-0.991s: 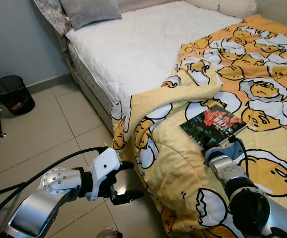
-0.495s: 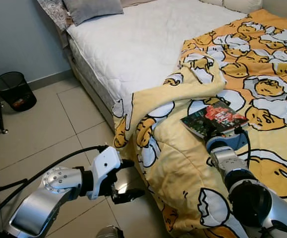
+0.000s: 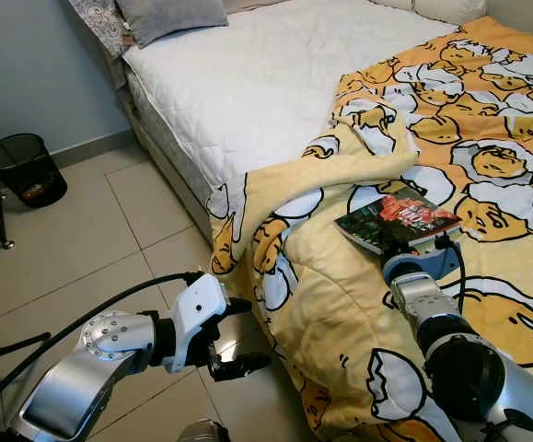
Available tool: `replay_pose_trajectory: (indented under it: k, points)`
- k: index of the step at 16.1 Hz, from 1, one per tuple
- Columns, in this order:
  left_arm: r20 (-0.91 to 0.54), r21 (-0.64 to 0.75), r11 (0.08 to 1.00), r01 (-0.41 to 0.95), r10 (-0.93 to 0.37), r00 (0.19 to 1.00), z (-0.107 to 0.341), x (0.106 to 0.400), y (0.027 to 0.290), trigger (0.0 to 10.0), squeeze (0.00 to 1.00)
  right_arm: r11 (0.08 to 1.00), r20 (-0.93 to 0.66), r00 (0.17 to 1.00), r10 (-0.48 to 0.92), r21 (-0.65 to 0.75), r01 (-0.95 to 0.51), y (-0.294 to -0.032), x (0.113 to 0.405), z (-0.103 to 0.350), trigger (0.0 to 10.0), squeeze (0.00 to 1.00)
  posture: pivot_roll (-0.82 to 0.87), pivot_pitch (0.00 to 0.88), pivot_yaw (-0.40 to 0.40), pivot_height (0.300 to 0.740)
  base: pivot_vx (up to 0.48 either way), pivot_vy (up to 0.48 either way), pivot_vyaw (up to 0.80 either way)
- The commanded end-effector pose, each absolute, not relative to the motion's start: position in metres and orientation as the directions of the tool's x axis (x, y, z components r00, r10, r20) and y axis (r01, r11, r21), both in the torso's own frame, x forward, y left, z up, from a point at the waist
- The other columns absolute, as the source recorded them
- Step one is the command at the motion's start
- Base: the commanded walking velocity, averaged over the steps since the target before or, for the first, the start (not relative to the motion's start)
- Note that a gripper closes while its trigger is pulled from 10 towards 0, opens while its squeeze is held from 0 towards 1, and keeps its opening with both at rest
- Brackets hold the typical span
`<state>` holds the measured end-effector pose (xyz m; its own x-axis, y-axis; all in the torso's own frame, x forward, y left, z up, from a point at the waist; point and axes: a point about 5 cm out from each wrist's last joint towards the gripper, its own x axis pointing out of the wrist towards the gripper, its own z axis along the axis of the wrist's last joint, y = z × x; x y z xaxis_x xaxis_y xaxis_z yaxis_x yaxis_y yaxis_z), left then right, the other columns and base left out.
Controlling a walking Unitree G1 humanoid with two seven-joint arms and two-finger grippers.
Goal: Clean up the room
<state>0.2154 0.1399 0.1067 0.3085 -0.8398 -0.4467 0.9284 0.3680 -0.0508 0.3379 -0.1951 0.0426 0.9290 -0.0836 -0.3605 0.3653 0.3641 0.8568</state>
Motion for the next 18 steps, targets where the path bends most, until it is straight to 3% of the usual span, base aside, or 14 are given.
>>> replay_pose_trajectory:
  k: [1, 8, 12, 15, 16, 18]
  points:
    - [-0.442, -0.037, 0.359, 0.933, -0.843, 0.307, 0.110, 0.216, 0.137, 10.0, 0.24, 0.377, -0.360, 0.929, -0.087, 0.851, 0.365, -0.197, 0.337, 0.042, 0.0, 0.00, 0.09, 0.073, 0.043, 0.740, 0.000, 0.000, 0.00]
    - [-0.417, -0.028, 0.373, 0.928, -0.848, 0.328, 0.111, 0.222, 0.130, 10.0, 0.24, 0.388, -0.364, 0.927, -0.094, 0.844, 0.371, -0.199, 0.336, 0.040, 0.0, 0.00, 0.08, 0.045, 0.050, 0.740, 0.000, 0.000, 0.00]
    - [-0.372, -0.023, 0.453, 0.891, -0.831, 0.413, 0.114, 0.227, 0.131, 10.0, 0.24, 0.397, -0.351, 0.933, -0.078, 0.848, 0.352, -0.201, 0.330, 0.035, 0.0, 0.00, 0.05, 0.000, 0.043, 0.740, 0.000, 0.000, 0.00]
    - [-0.317, -0.014, 0.577, 0.816, -0.777, 0.544, 0.116, 0.237, 0.135, 10.0, 0.24, 0.431, -0.313, 0.949, -0.048, 0.850, 0.302, -0.203, 0.320, 0.028, 0.0, 0.00, 0.01, 0.000, 0.035, 0.740, 0.000, 0.000, 0.00]
    - [-0.277, 0.000, 0.666, 0.746, -0.717, 0.639, 0.119, 0.245, 0.137, 10.0, 0.24, 0.484, -0.282, 0.958, -0.040, 0.834, 0.266, -0.207, 0.316, 0.027, 0.0, 0.00, 0.00, 0.000, 0.034, 0.740, 0.000, 0.000, 0.00]
    - [-0.249, 0.033, 0.757, 0.653, -0.627, 0.738, 0.121, 0.253, 0.140, 10.0, 0.24, 0.566, -0.244, 0.968, -0.056, 0.791, 0.232, -0.213, 0.308, 0.029, 0.0, 0.00, -0.01, 0.000, 0.033, 0.740, 0.000, 0.000, 0.00]
